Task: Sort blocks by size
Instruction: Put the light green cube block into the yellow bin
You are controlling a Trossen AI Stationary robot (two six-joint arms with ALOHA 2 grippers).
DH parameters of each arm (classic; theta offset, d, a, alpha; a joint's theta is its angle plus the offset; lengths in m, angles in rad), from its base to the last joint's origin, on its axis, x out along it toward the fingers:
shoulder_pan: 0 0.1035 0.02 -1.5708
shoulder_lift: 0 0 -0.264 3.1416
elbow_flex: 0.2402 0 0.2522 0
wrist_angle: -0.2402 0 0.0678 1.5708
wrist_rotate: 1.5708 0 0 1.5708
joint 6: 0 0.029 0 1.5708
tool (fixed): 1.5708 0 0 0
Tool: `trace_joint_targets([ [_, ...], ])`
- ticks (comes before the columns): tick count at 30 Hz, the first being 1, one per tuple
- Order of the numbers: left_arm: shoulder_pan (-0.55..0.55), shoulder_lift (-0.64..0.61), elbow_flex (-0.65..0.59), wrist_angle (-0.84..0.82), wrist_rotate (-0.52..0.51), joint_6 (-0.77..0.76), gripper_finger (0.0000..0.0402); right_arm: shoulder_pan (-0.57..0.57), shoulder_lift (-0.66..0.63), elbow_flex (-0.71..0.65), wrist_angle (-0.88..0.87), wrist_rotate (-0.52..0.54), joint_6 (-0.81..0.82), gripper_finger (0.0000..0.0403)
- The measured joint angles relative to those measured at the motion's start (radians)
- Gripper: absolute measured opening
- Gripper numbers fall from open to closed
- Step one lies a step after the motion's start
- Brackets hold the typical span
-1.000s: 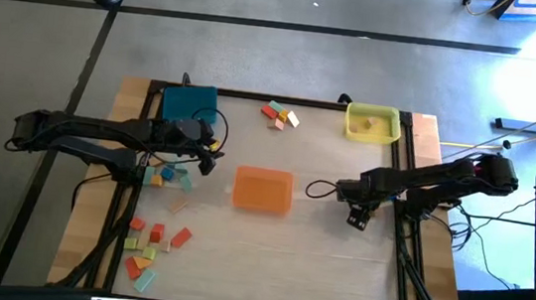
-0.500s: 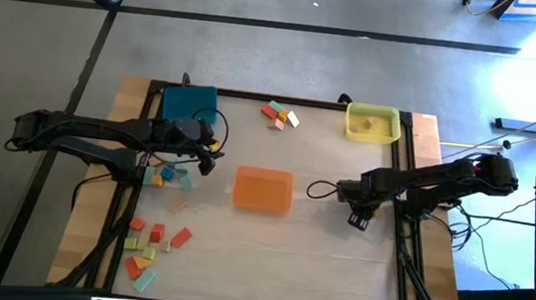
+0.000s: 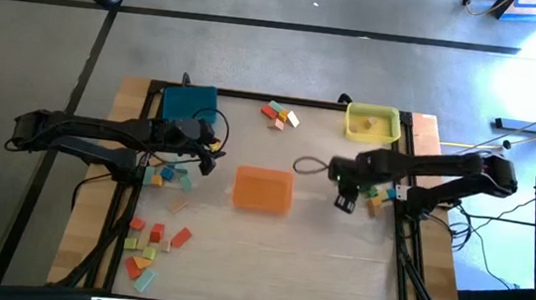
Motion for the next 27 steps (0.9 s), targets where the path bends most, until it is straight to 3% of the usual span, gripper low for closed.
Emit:
trace_joint_targets([
  [6, 0.0, 0.0, 0.0, 0.016, 0.0, 0.01, 0.021, -0.18, 0.0, 0.05, 0.054, 0.151, -0.128, 0.0132],
  [10, 0.0, 0.0, 0.0, 0.026, 0.0, 0.018, 0.021, -0.334, 0.0, 0.05, 0.133, 0.189, -0.205, 0.0132],
  [19, 0.0, 0.0, 0.0, 0.026, 0.0, 0.014, 0.021, -0.629, 0.002, 0.05, 0.338, 0.144, -0.309, 0.0133],
  [27, 0.0, 0.0, 0.0, 0.043, 0.0, 0.015, 0.021, -0.785, 0.002, 0.046, 0.38, 0.092, -0.32, 0.0134],
])
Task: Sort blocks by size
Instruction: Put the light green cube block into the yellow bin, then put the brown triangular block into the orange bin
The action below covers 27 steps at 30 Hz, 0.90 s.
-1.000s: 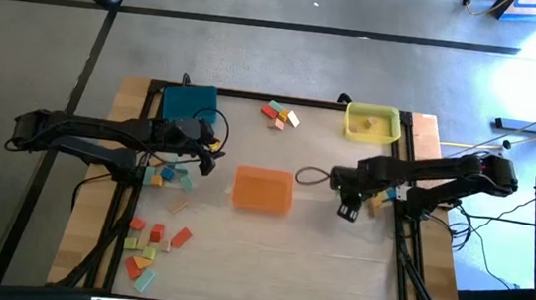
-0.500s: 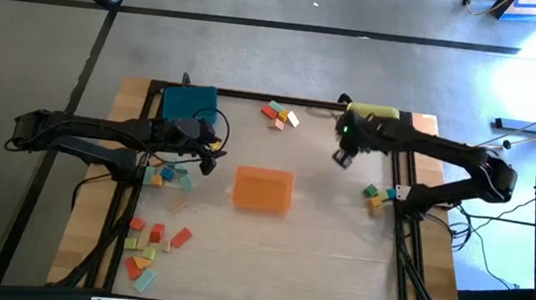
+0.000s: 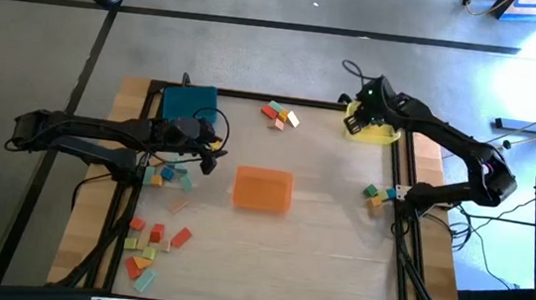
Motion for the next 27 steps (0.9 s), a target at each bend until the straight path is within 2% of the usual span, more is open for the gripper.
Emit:
trace_joint_targets([
  [8, 0.0, 0.0, 0.0, 0.0, 0.0, 0.008, 0.021, -0.115, 0.0, -0.08, 0.102, -0.085, 0.005, 0.0161],
  [16, 0.0, 0.0, 0.0, 0.0, 0.0, 0.008, 0.021, -0.128, 0.001, -0.134, 0.181, -0.07, 0.027, 0.0199],
  [23, 0.0, 0.0, 0.0, 0.0, 0.0, 0.008, 0.021, -0.127, 0.001, -0.134, 0.19, -0.075, 0.051, 0.0269],
  [27, 0.0, 0.0, 0.0, 0.001, 0.0, 0.008, 0.021, -0.117, 0.001, -0.134, 0.241, -0.137, 0.053, 0.0306],
])
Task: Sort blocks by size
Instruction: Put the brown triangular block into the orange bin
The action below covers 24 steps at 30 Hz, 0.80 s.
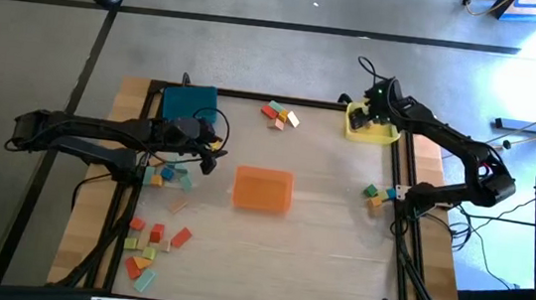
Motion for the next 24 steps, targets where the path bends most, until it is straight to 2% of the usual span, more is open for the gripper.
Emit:
trace_joint_targets([
  [6, 0.0, 0.0, 0.0, 0.0, 0.0, 0.0, 0.021, 0.089, -0.01, 0.0, 0.11, -0.061, -0.02, 0.0328],
  [15, 0.002, 0.0, 0.0, -0.004, 0.0, 0.0, 0.021, 0.296, -0.001, 0.0, 0.317, -0.204, -0.067, 0.0316],
  [20, 0.002, 0.0, 0.0, -0.003, 0.0, 0.005, 0.021, 0.372, 0.08, 0.0, 0.427, -0.197, -0.125, 0.0302],
  [24, 0.001, 0.0, 0.0, -0.002, 0.0, 0.005, 0.021, 0.377, 0.184, 0.0, 0.529, -0.193, -0.145, 0.029],
])
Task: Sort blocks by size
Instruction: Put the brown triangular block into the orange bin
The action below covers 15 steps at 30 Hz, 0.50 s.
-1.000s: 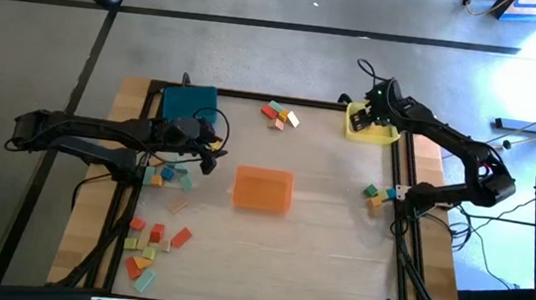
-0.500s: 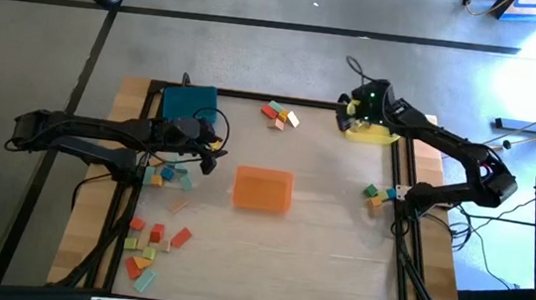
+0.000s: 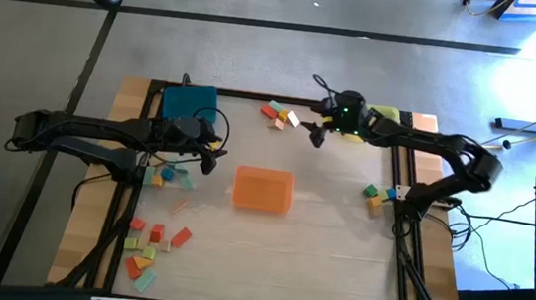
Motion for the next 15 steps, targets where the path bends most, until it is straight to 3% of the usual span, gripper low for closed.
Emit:
trace_joint_targets([
  [10, 0.0, 0.0, 0.0, 0.0, 0.0, -0.002, 0.021, -0.021, 0.258, 0.117, 0.018, 0.0, -0.072, 0.028],
  [15, 0.0, 0.0, 0.0, 0.001, 0.0, -0.006, 0.021, -0.035, 0.359, 0.222, -0.086, 0.01, -0.092, 0.028],
])
